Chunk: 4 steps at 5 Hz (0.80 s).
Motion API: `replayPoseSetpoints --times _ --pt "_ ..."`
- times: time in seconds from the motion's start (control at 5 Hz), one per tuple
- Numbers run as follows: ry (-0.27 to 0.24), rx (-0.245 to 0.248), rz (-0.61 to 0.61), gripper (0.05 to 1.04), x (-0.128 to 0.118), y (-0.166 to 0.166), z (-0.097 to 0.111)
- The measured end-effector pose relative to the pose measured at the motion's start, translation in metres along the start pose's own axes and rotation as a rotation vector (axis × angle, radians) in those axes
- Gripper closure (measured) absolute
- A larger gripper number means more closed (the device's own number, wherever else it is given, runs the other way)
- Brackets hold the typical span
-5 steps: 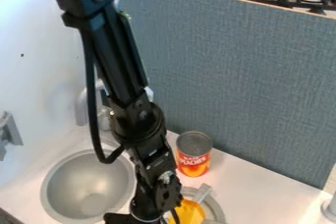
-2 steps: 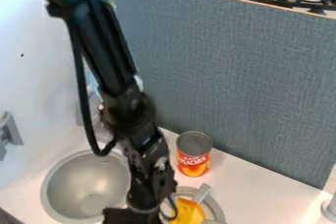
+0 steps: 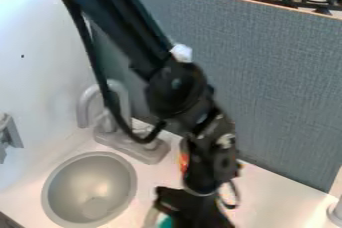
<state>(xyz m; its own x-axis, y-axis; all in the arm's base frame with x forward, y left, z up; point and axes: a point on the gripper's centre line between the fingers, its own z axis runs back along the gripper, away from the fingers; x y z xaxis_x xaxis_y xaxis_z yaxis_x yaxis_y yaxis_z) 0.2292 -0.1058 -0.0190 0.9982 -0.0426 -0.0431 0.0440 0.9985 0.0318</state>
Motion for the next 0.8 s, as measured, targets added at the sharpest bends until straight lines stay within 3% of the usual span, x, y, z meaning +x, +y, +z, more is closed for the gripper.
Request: replayPoseSetpoints --times 0.2,0.4,0.8 --pt "0.056 -0.085 -0.056 0.984 0.004 -0.031 -0.004" --pt "0.091 -0.103 -0.091 0.984 0.004 -0.042 -0.022" --pt "0.064 0.014 -0.111 0.984 0.017 -0.058 -0.052"
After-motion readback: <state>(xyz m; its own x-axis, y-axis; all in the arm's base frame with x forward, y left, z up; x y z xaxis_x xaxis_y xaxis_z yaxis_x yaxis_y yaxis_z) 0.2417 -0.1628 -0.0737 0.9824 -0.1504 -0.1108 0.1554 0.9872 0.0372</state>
